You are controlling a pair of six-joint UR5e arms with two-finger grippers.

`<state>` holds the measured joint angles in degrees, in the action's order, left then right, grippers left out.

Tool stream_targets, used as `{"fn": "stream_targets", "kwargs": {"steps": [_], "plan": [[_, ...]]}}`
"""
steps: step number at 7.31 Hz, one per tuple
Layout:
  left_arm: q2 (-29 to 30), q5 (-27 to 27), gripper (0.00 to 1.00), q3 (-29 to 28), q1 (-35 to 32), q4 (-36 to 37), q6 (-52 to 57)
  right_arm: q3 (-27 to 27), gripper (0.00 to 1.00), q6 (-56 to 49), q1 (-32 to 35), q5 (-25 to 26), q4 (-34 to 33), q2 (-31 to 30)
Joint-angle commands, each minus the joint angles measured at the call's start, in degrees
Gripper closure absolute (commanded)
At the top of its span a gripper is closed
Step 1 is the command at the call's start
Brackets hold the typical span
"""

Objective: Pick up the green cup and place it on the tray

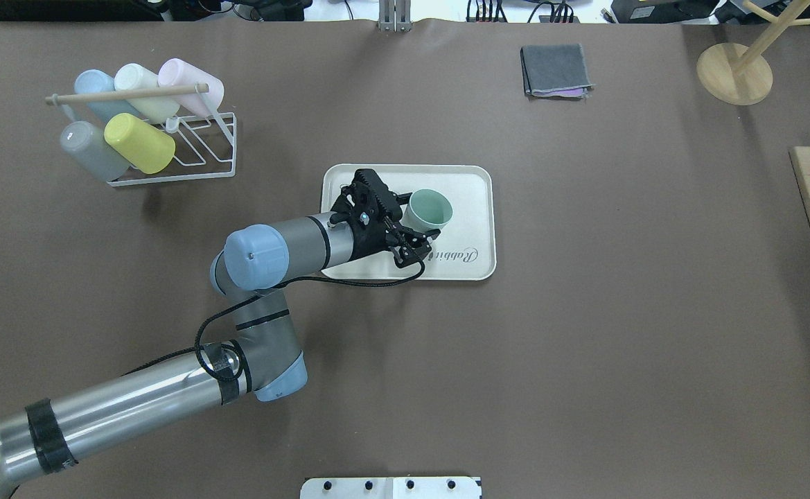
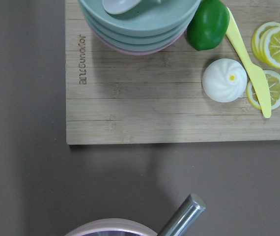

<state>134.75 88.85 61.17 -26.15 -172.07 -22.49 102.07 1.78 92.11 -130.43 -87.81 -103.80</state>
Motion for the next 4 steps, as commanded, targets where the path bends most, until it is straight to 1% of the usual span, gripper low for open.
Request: {"fn": "stream_targets", "kwargs": {"steps": [1, 4], "plan": [[-0.10, 0.09, 0.01, 0.52, 0.05, -0.19, 0.34, 0.06, 0.00, -0.03, 0.00, 0.00, 0.01, 0.00], [-0.63, 0.09, 0.01, 1.14, -0.04, -1.07, 0.34, 0.06, 0.00, -0.03, 0.00, -0.09, 0.01, 0.00]]}}
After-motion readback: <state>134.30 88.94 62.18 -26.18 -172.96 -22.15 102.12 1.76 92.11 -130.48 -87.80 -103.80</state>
